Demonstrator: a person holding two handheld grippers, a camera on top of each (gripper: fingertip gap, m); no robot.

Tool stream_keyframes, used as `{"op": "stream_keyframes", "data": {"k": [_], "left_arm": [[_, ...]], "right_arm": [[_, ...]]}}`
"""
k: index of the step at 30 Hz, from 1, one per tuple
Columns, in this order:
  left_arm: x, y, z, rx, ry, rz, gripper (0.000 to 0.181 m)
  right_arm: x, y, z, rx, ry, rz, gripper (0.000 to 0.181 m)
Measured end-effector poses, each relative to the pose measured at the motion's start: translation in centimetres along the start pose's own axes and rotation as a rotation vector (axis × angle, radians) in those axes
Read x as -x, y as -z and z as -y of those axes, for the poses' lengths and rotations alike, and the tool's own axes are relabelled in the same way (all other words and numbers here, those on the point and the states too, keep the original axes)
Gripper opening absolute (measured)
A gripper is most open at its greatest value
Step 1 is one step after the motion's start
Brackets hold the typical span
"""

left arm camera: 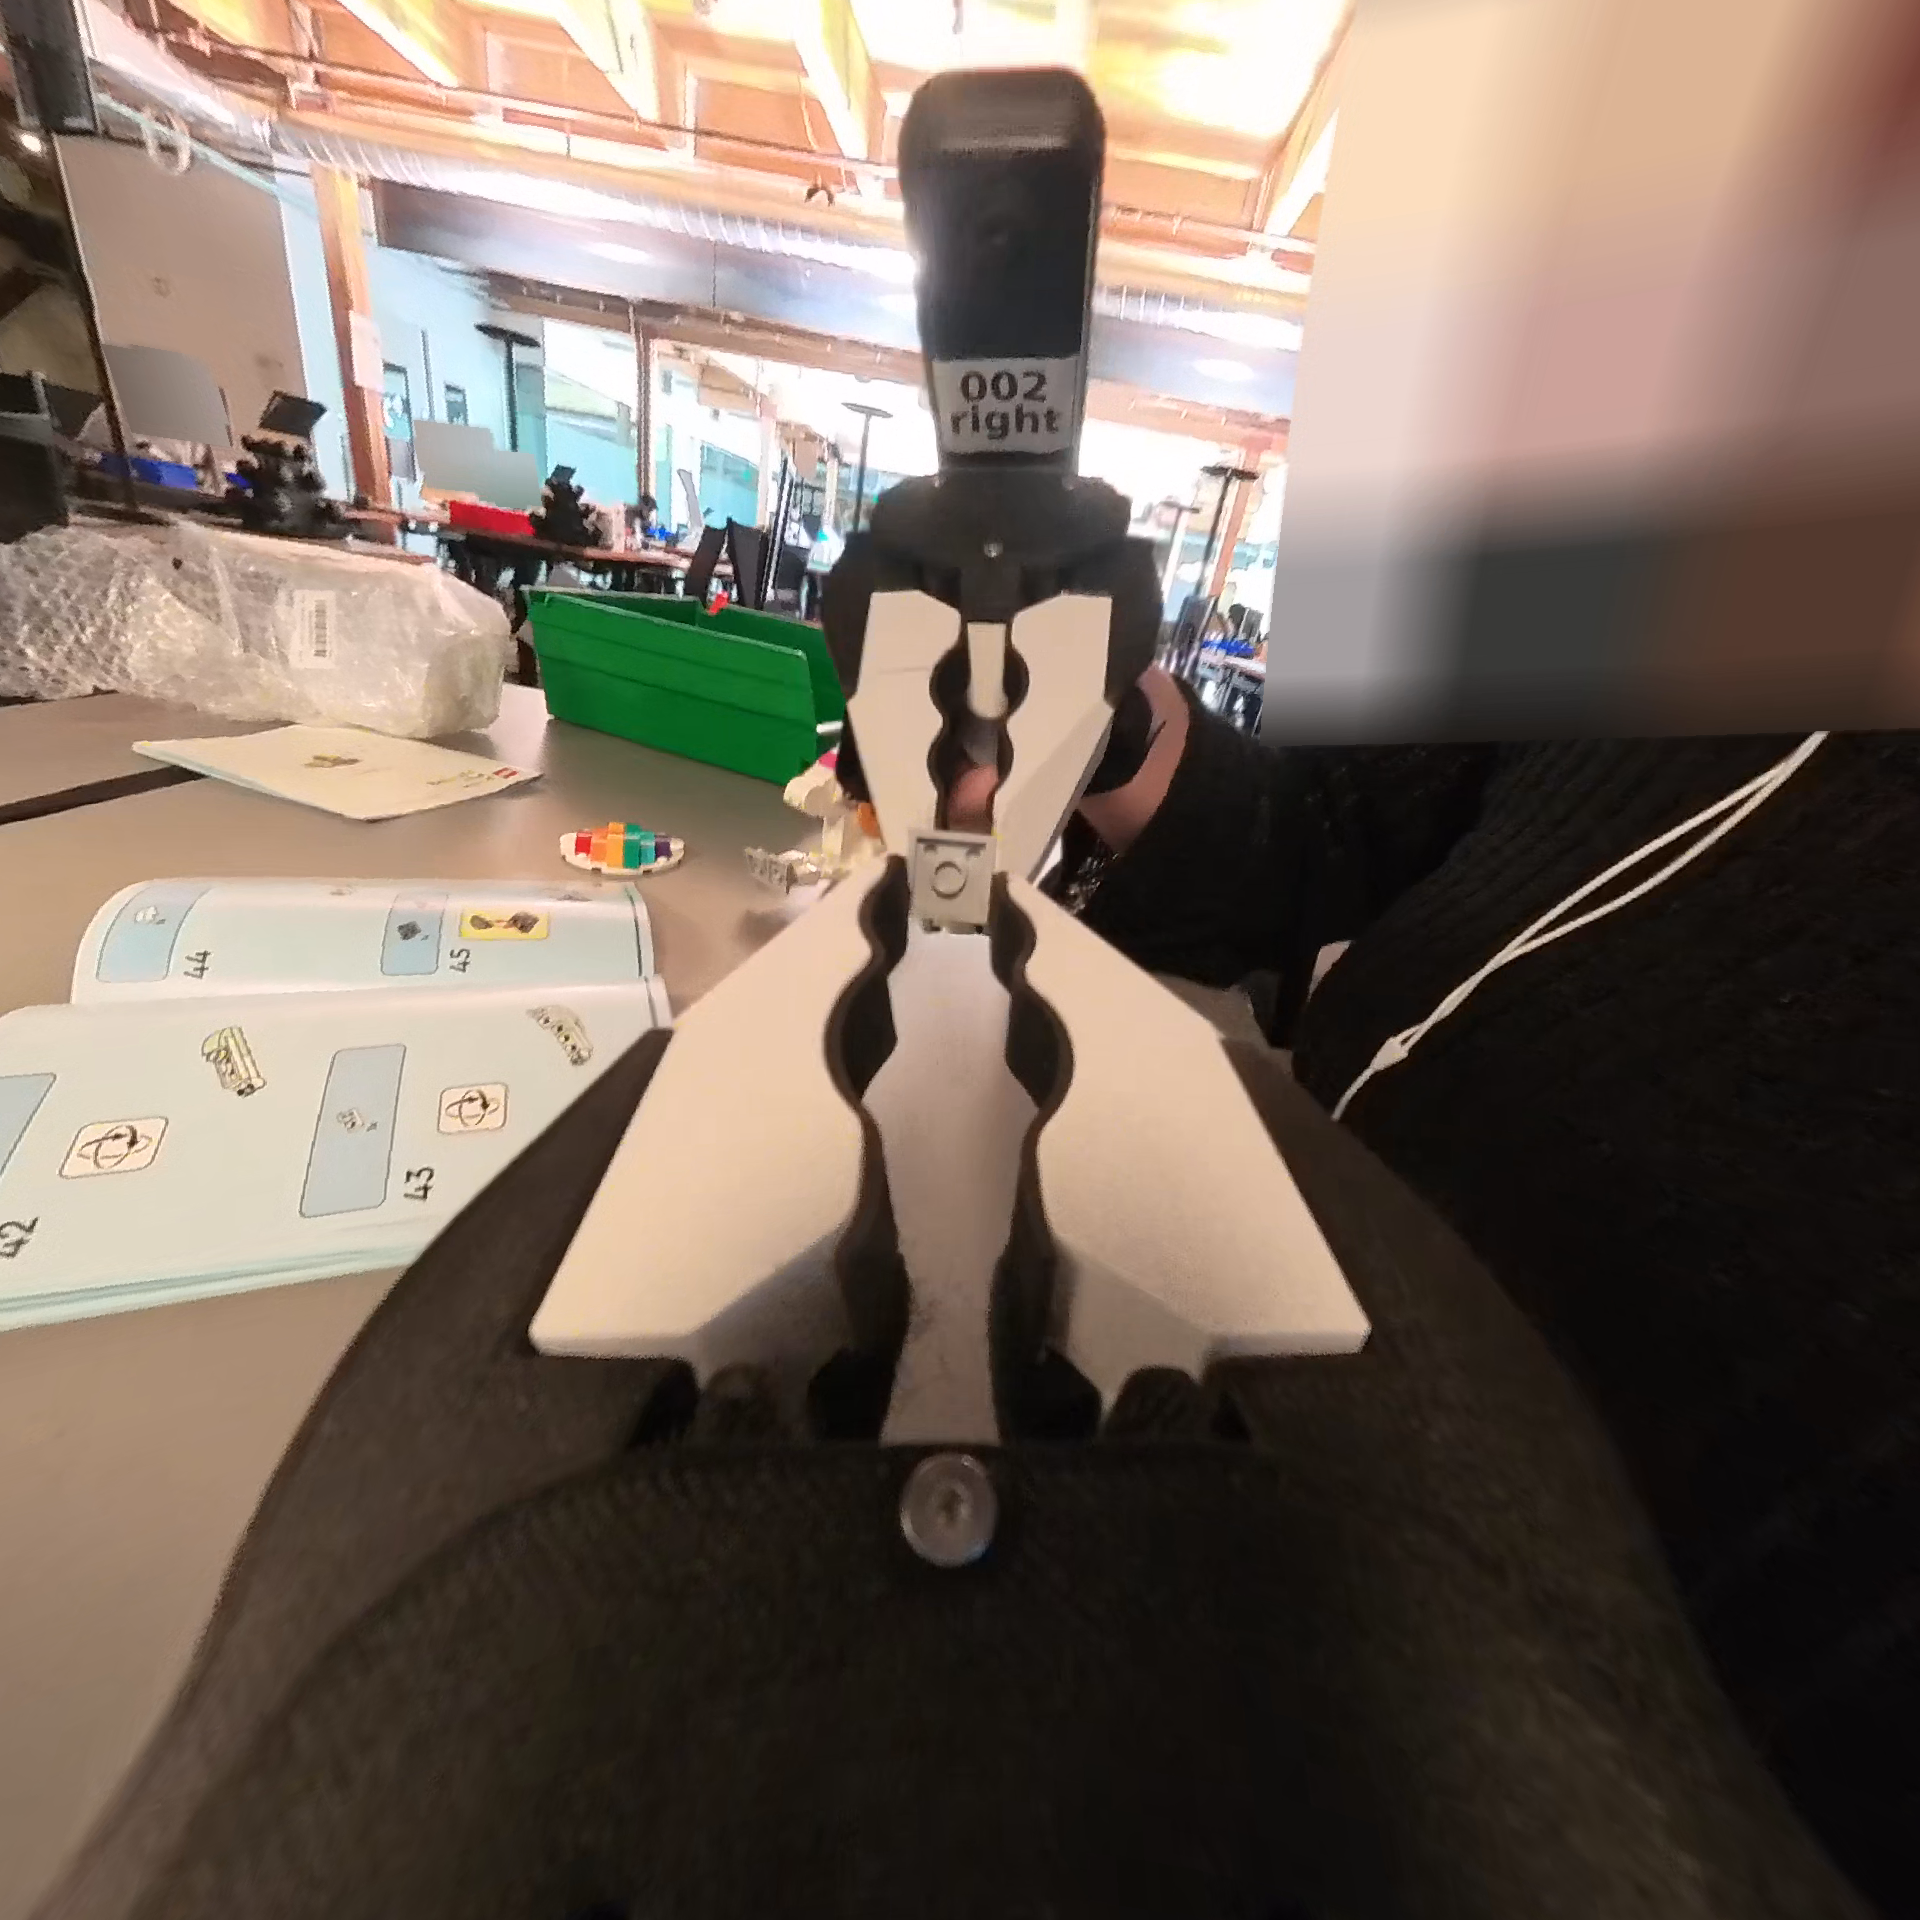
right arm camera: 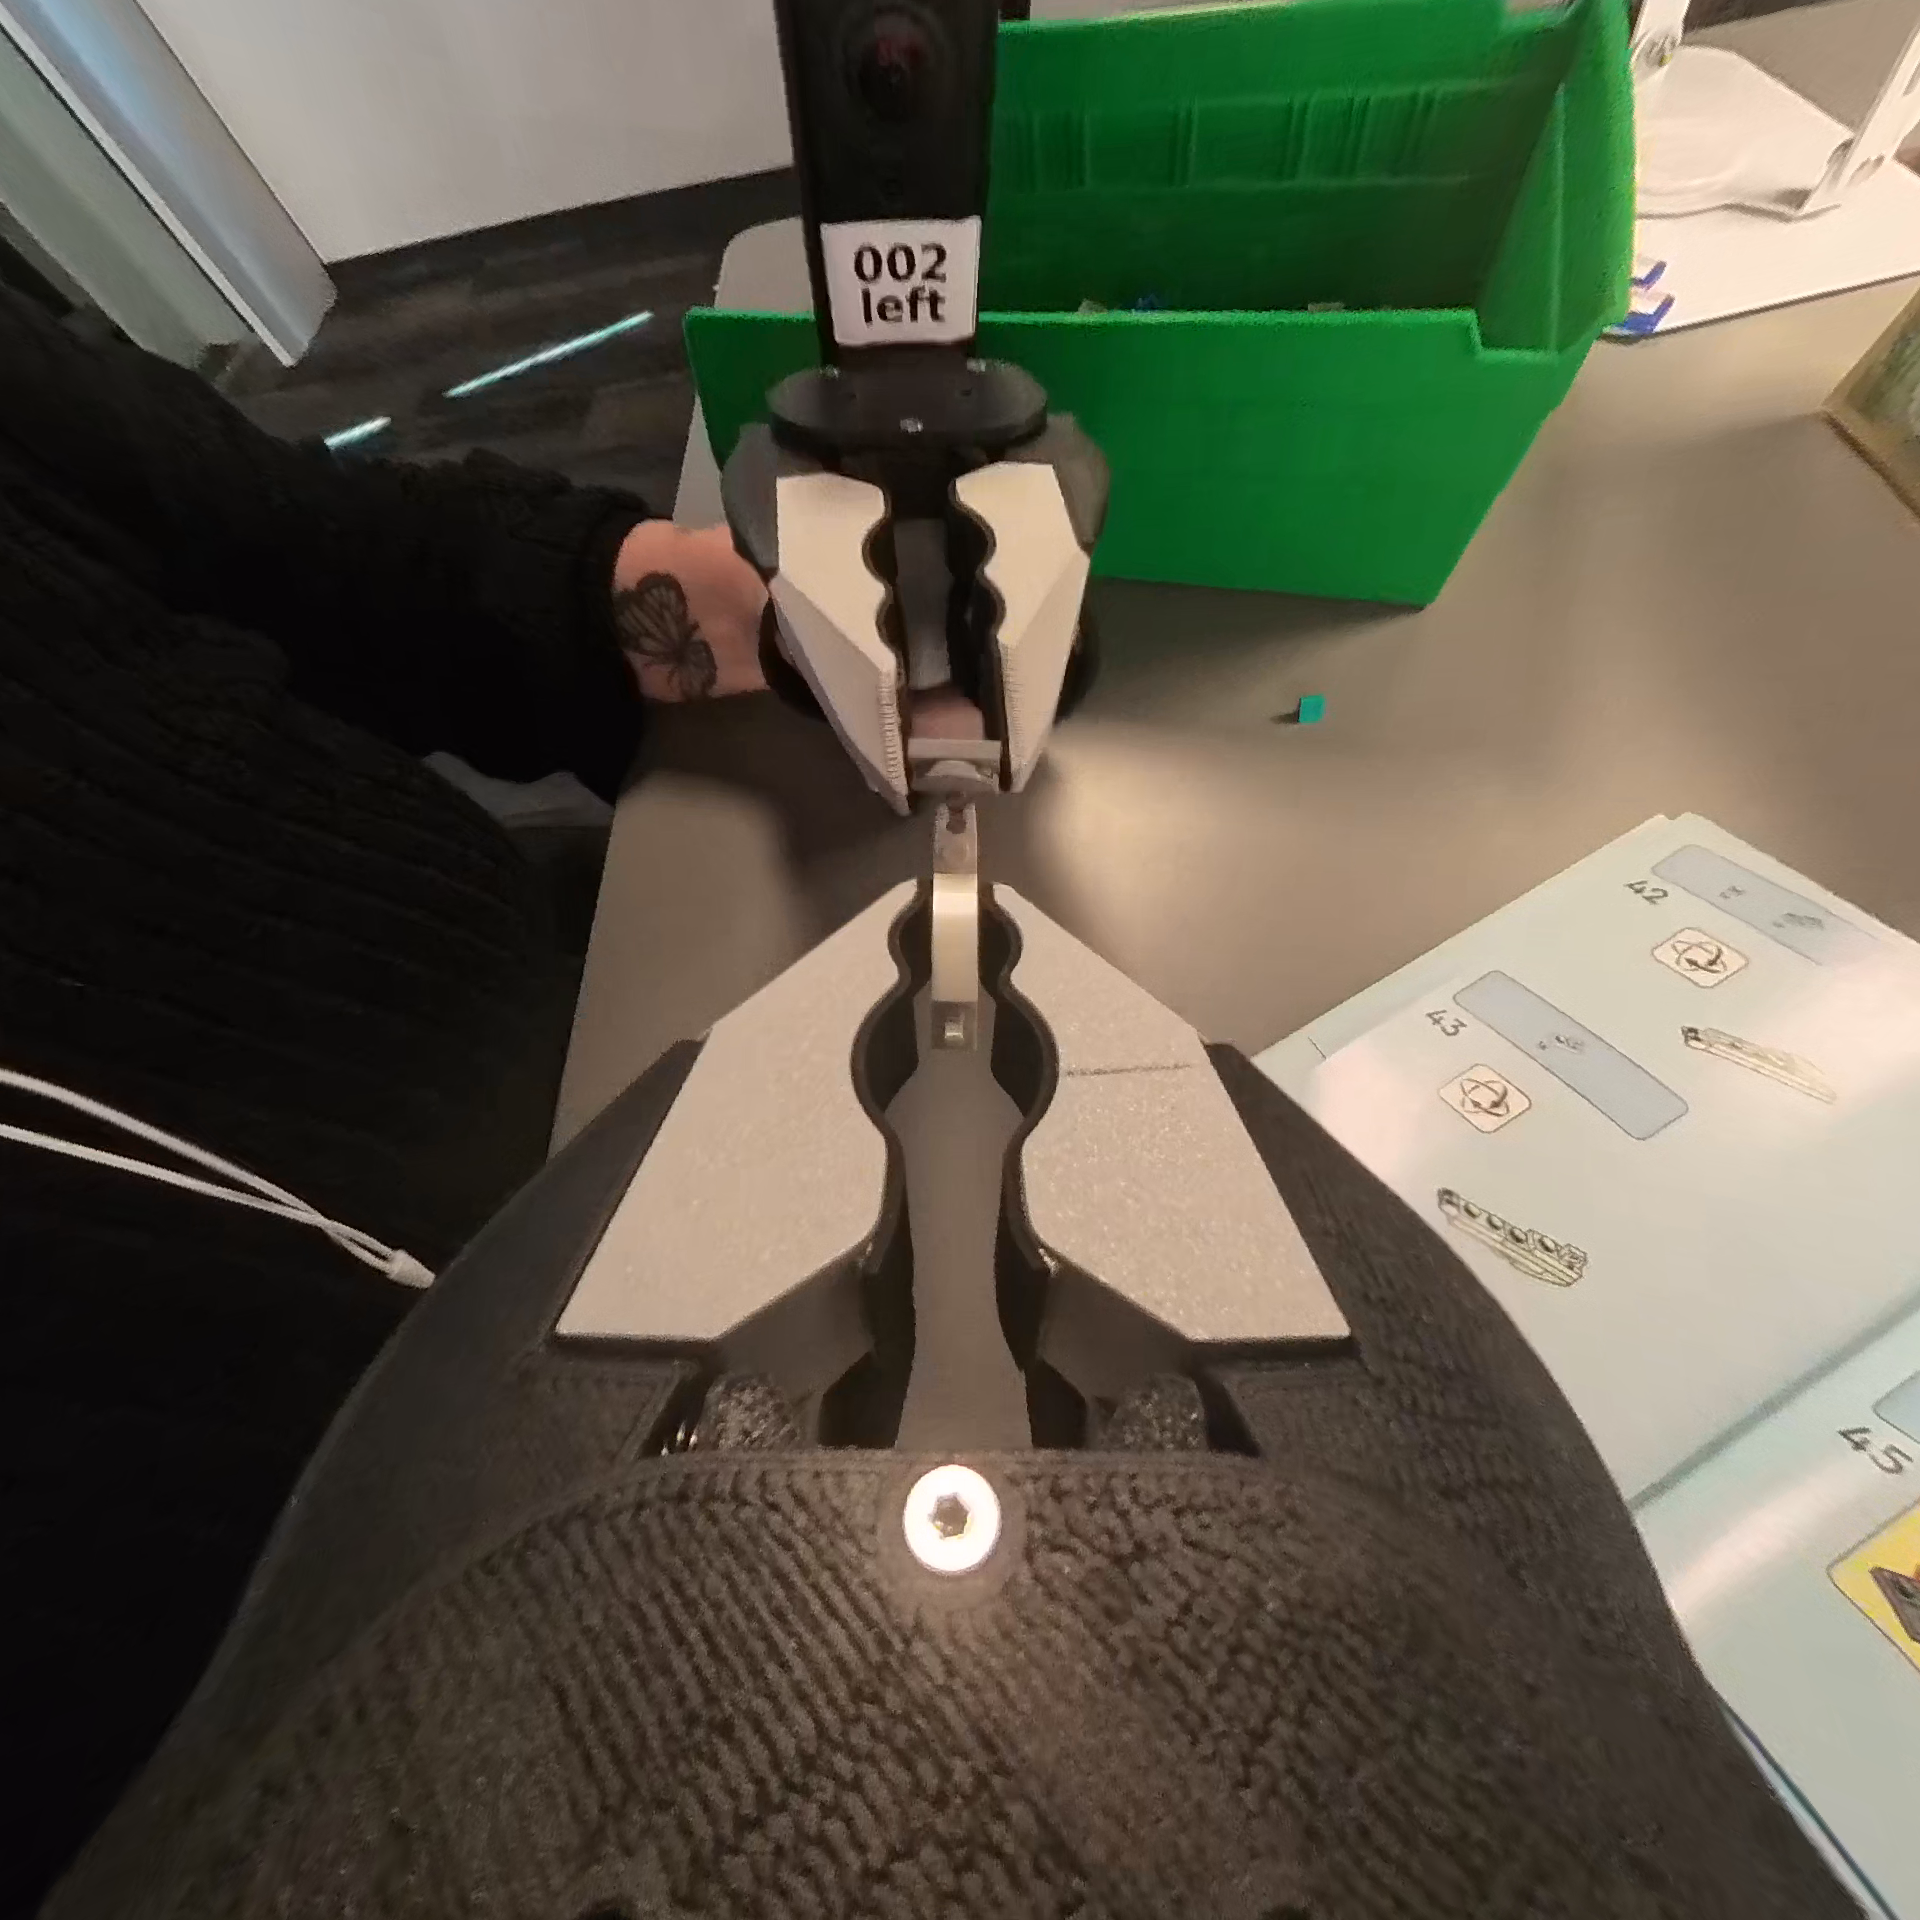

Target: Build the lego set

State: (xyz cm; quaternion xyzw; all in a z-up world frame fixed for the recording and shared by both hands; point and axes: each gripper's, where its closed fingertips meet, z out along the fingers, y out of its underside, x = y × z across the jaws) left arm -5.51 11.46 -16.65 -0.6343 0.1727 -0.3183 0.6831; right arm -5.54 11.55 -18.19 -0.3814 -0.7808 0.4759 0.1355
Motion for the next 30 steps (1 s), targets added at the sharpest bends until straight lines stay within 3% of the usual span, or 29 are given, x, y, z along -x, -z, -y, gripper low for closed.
{"op": "stream_keyframes", "data": {"k": [23,30], "left_arm": [[0.71,-0.12,-0.76,0.063,0.003,0.033,0.016],[0.54,-0.31,-0.98,0.051,0.030,0.020,0.016]], "right_arm": [[-0.54,-0.43,-0.48,-0.083,-0.168,0.058,0.004],[-0.55,-0.10,0.39,-0.110,-0.093,0.023,0.004]]}}
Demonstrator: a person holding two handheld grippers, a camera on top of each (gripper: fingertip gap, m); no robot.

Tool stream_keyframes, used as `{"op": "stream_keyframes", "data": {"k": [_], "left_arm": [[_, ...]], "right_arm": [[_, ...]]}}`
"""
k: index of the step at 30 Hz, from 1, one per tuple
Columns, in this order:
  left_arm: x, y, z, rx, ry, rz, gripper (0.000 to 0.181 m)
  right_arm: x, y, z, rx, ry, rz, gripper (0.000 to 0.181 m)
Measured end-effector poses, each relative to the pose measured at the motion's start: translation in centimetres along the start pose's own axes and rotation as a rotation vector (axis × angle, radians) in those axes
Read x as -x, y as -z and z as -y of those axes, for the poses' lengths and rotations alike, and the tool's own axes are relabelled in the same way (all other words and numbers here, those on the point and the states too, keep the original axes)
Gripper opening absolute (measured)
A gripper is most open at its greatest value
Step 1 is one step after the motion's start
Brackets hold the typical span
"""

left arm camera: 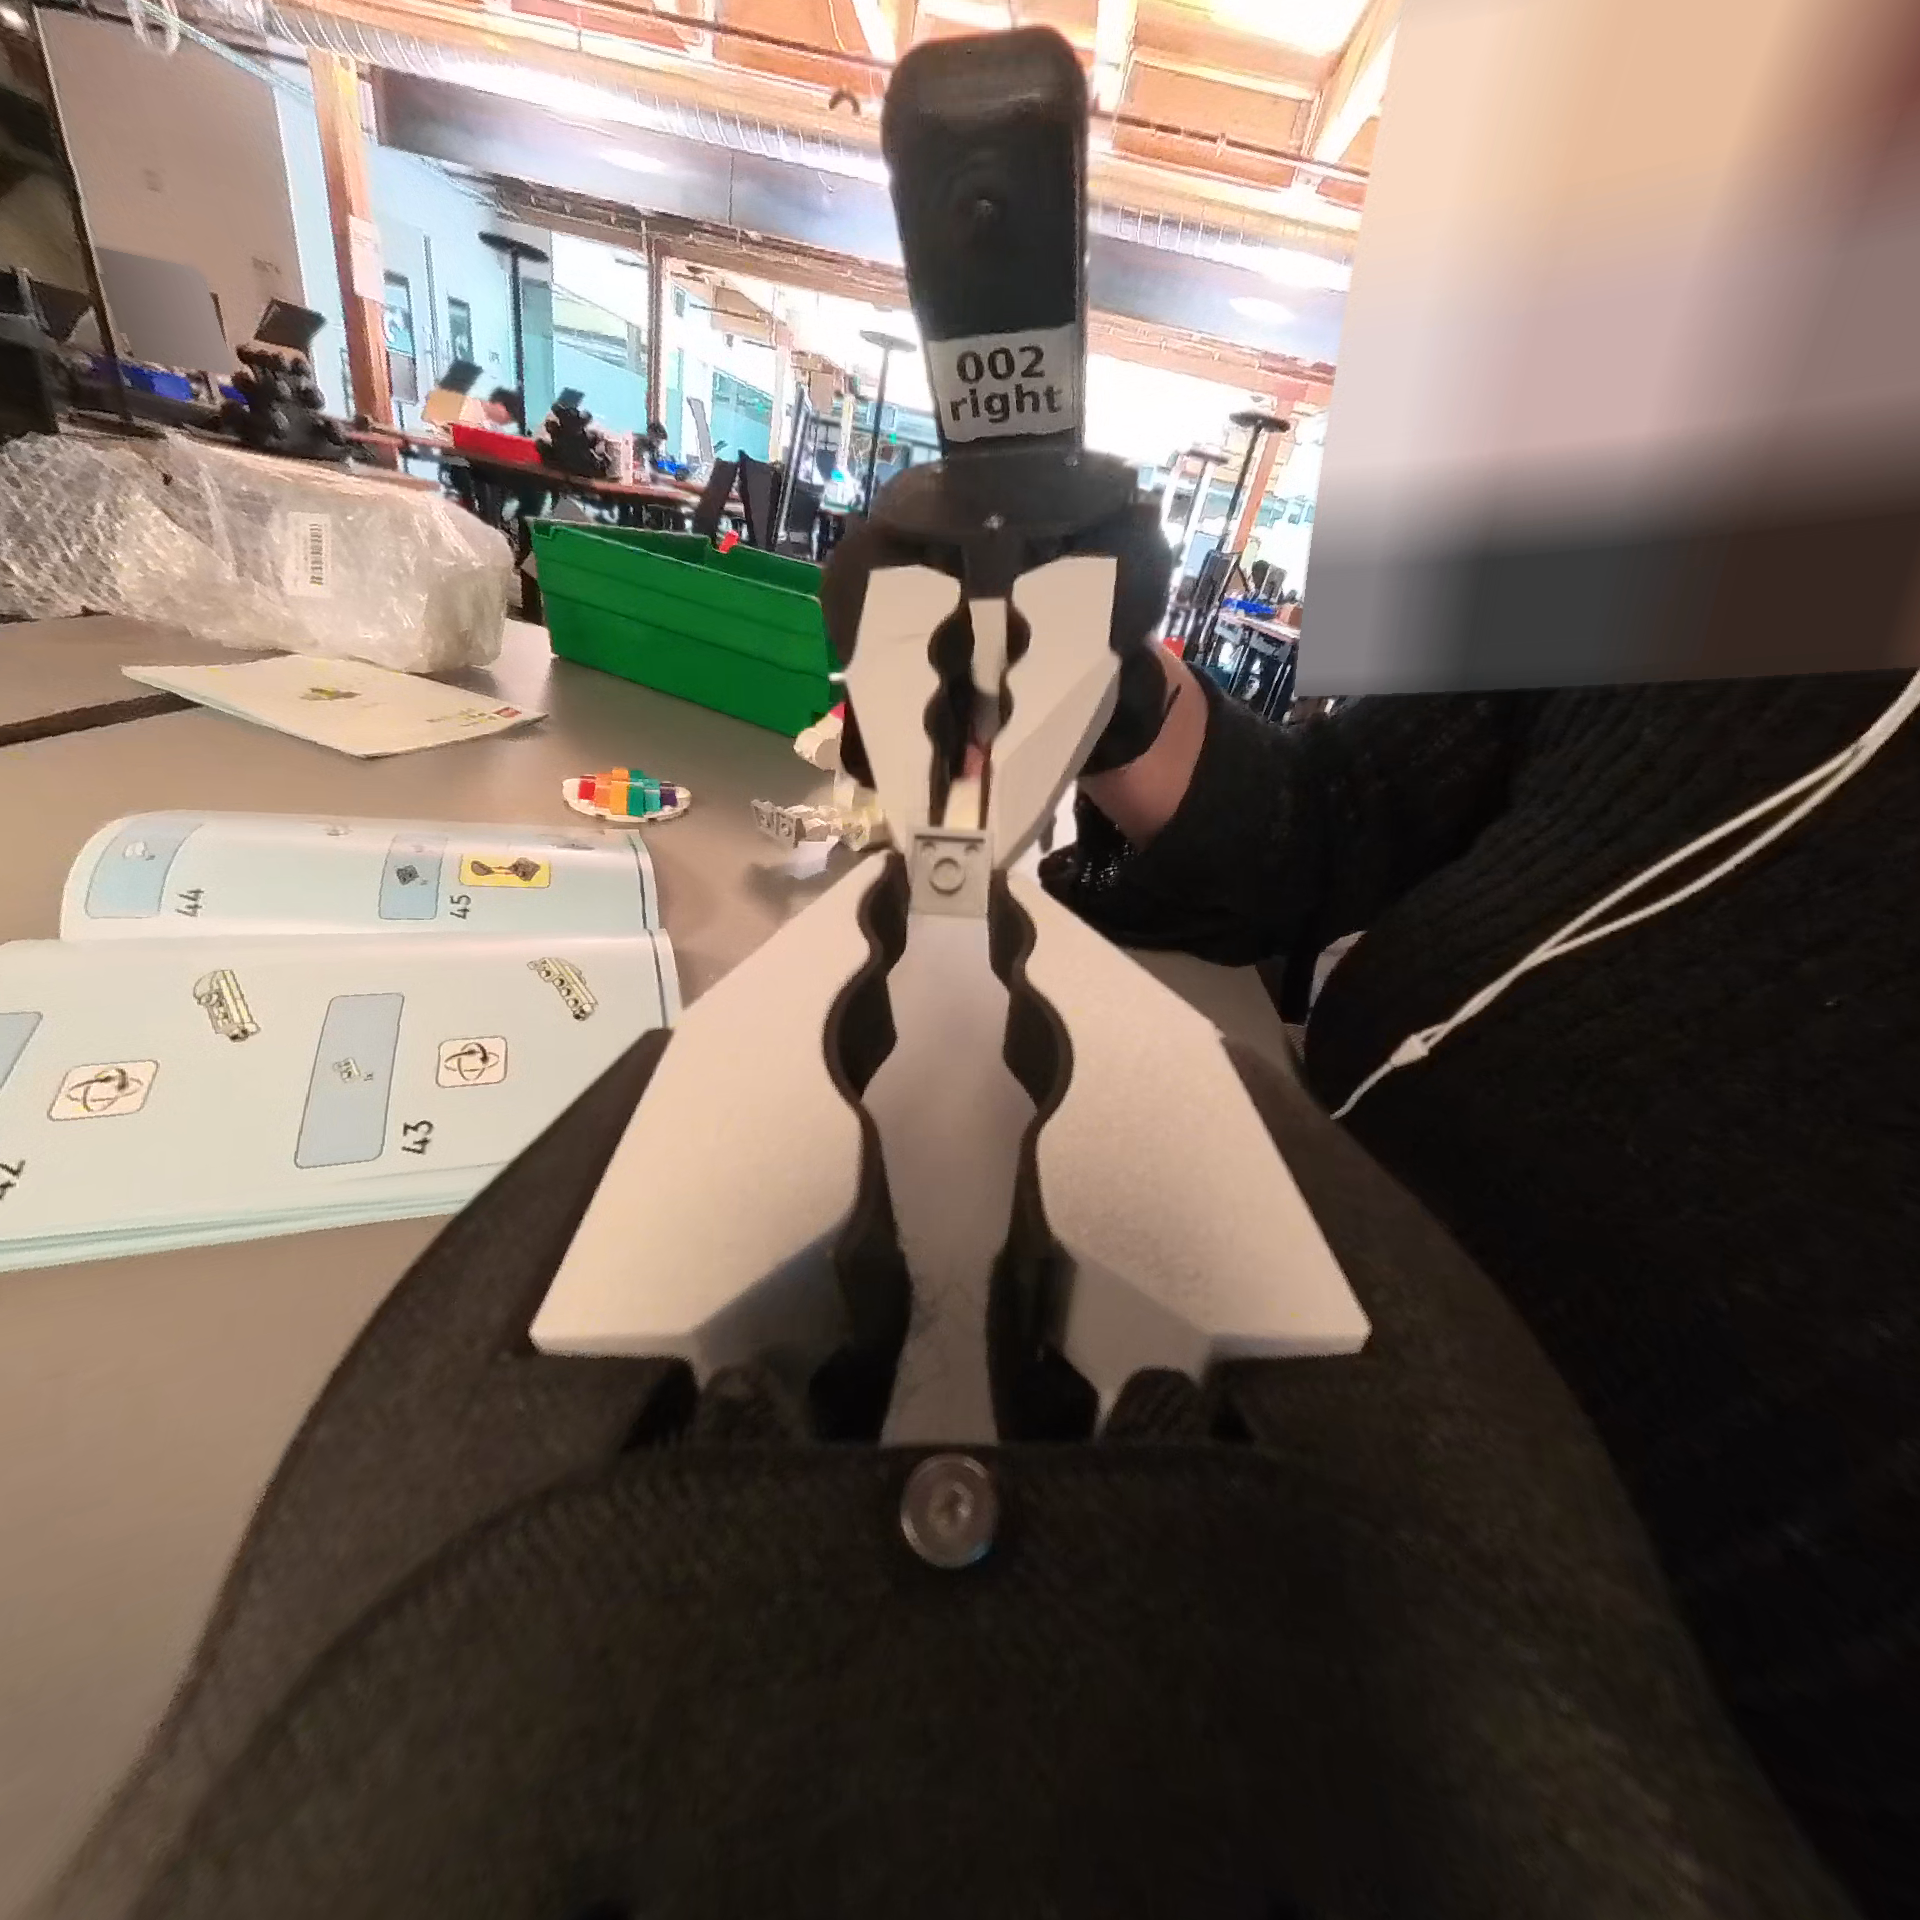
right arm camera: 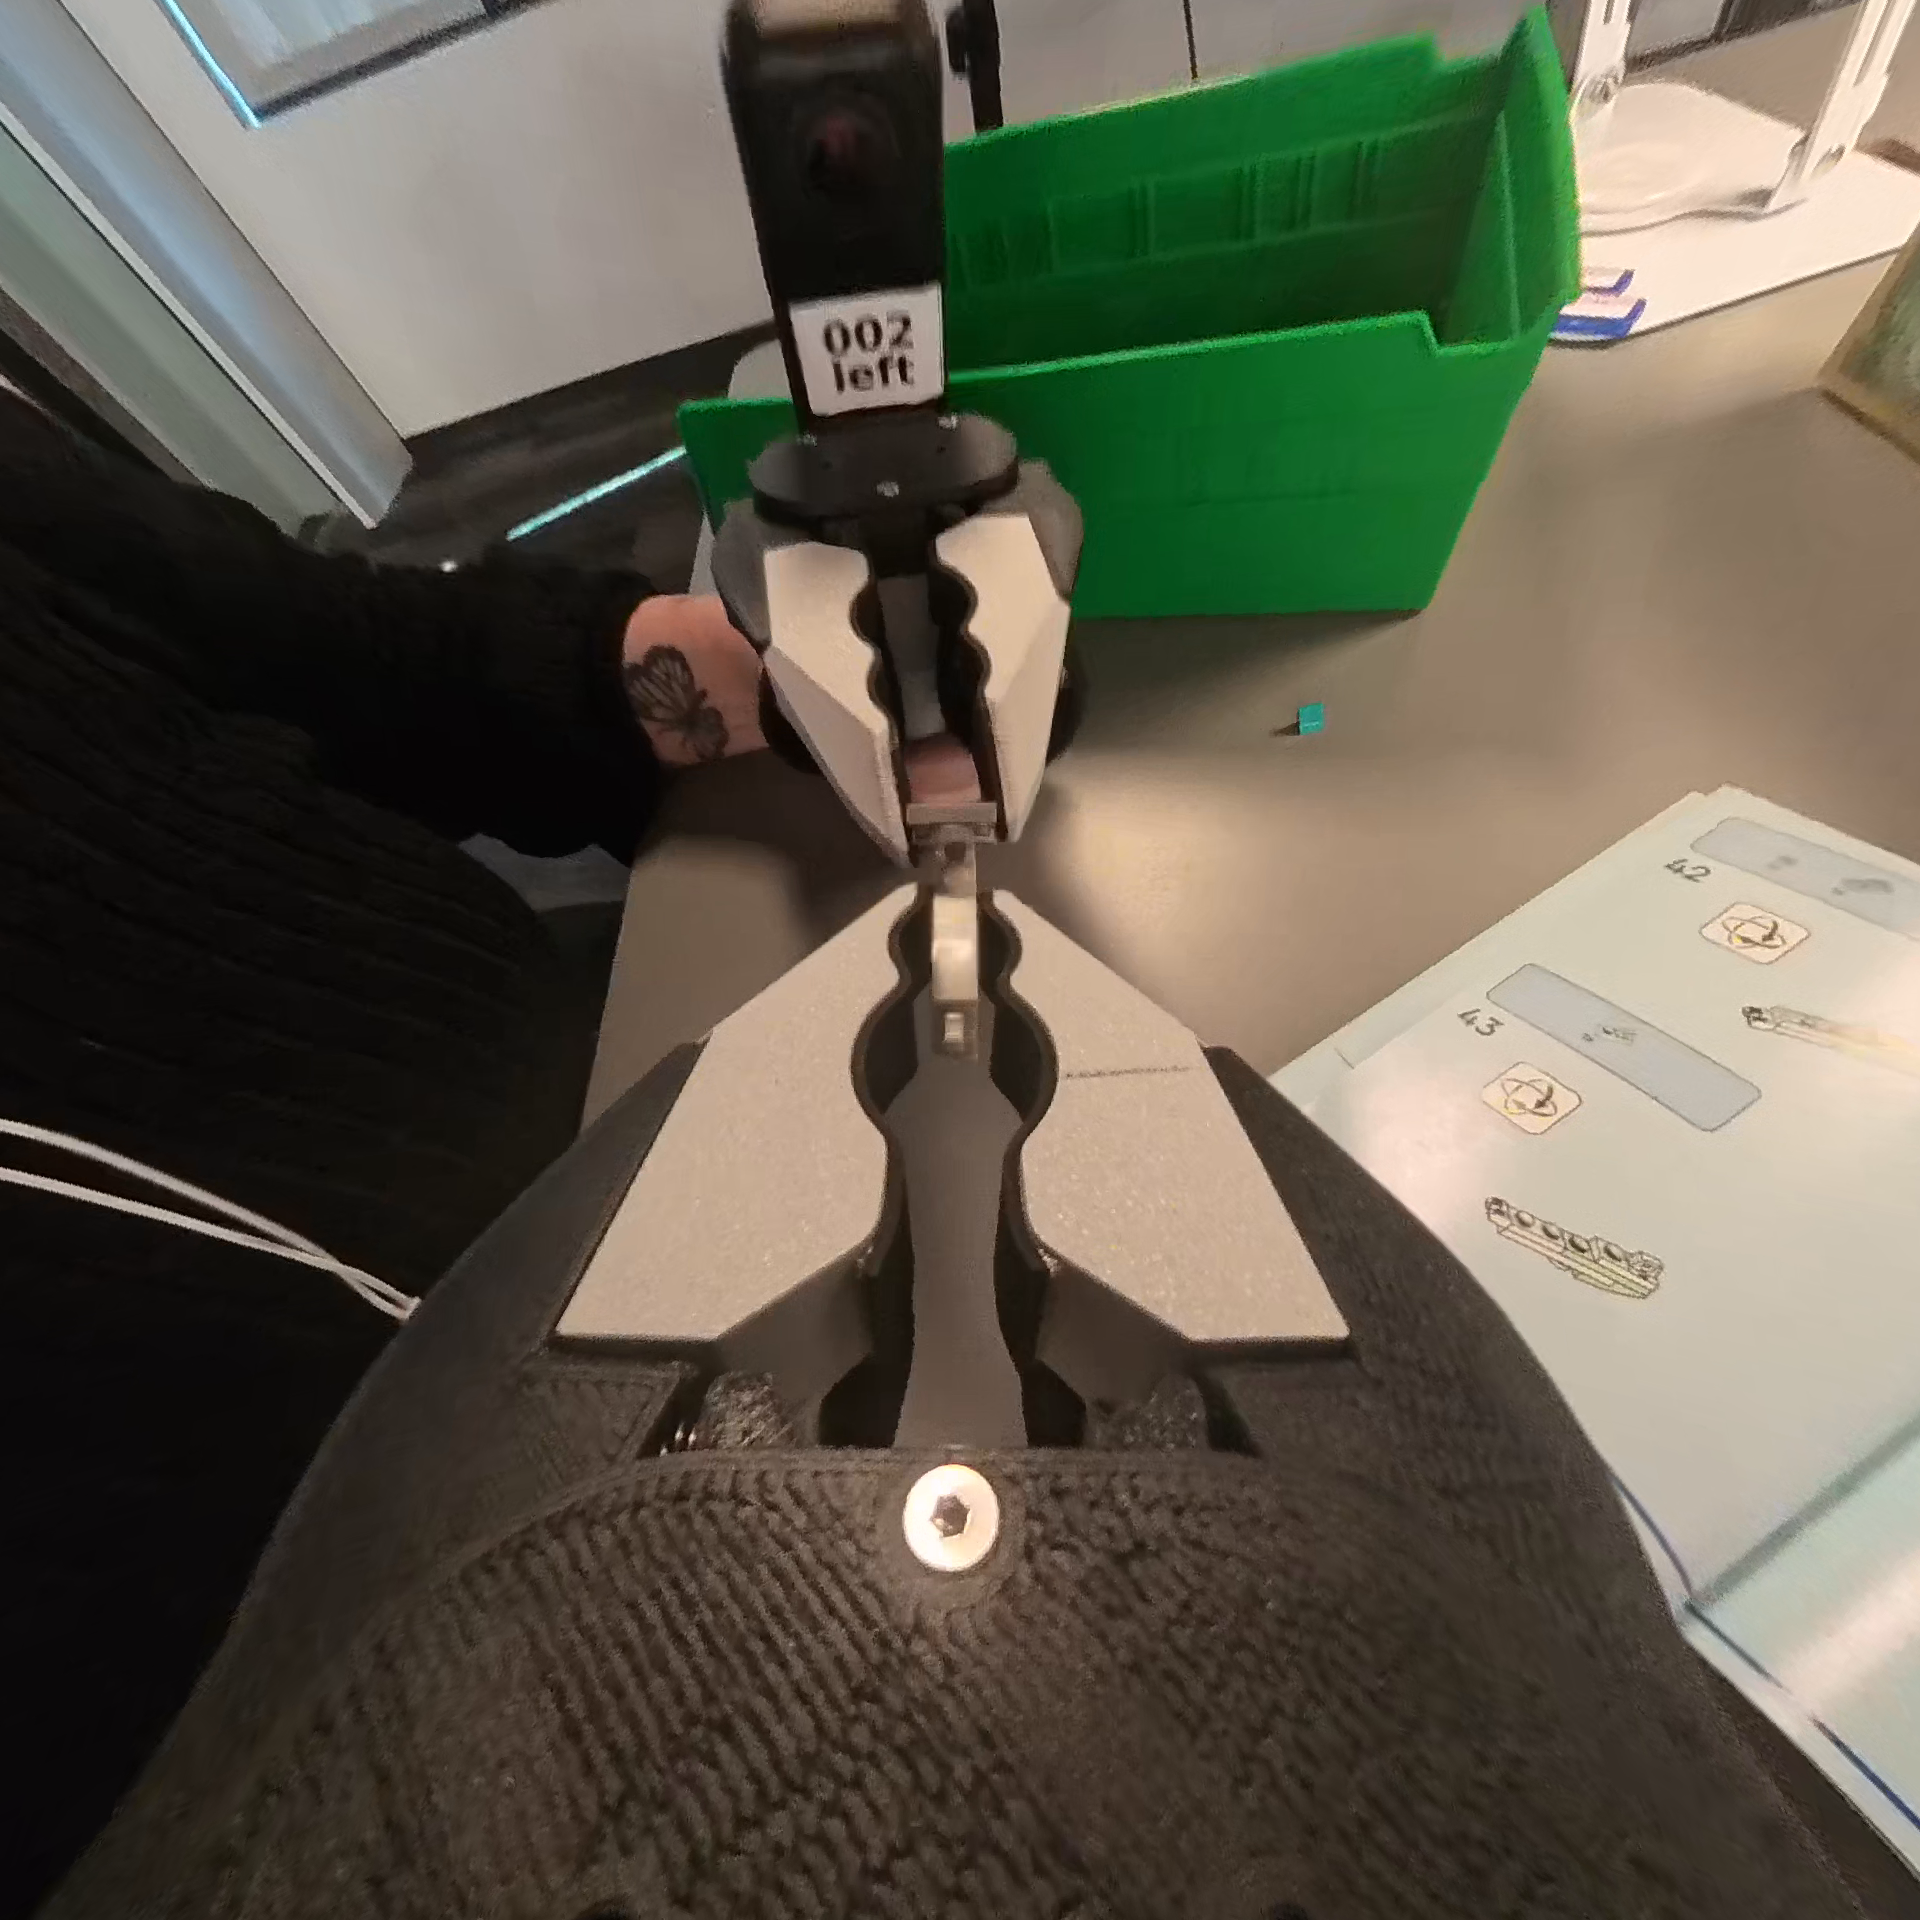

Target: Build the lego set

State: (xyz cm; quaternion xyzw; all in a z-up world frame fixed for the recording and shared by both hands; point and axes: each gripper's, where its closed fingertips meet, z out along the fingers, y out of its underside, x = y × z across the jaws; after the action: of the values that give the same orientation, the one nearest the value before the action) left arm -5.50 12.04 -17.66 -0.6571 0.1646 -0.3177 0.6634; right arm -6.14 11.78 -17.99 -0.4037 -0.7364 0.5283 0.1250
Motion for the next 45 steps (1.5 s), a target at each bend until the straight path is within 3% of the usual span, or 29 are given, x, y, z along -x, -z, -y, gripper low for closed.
{"op": "stream_keyframes", "data": {"k": [2,3,5,10,14,21,29,34,36,41,45], "left_arm": [[-1.4,-1.6,-1.6,0.090,0.004,-0.071,0.016],[-2.3,-3.1,-3.2,0.198,-0.034,-0.099,0.016],[-2.4,-4.3,-5.4,0.346,-0.121,-0.075,0.016],[-0.1,-3.4,-3.7,0.250,-0.064,0.014,0.016],[0.5,-3.5,-4.0,0.277,-0.113,0.059,0.016],[0.8,-3.1,-2.9,0.202,-0.075,0.085,0.016],[0.9,-2.3,1.3,-0.070,0.126,0.027,0.016],[-0.3,-1.4,6.3,-0.375,0.244,-0.113,0.016],[-0.7,-1.6,8.0,-0.439,0.239,-0.159,0.015],[-1.6,-2.6,12.0,-0.468,0.122,-0.201,0.015],[-0.6,-2.7,12.6,-0.480,0.014,-0.088,0.016]], "right_arm": [[0.8,-0.1,1.3,-0.063,-0.022,0.045,0.004],[1.7,-0.6,1.6,-0.068,-0.018,0.085,0.006],[1.9,-0.9,1.9,-0.066,0.023,0.063,0.005],[-1.6,4.5,3.1,-0.219,0.042,-0.164,0.005],[-2.8,5.9,0.9,-0.166,0.143,-0.274,0.005],[-2.7,5.6,-1.6,-0.227,0.082,-0.207,0.005],[-1.7,6.9,1.3,-0.502,-0.156,0.009,0.005],[-0.8,8.6,5.4,-0.688,-0.101,0.017,0.005],[-0.1,9.3,7.6,-0.729,-0.048,0.010,0.005],[1.4,11.4,12.2,-0.756,0.001,0.064,0.005],[0.3,11.2,11.8,-0.625,-0.061,0.059,0.005]]}}
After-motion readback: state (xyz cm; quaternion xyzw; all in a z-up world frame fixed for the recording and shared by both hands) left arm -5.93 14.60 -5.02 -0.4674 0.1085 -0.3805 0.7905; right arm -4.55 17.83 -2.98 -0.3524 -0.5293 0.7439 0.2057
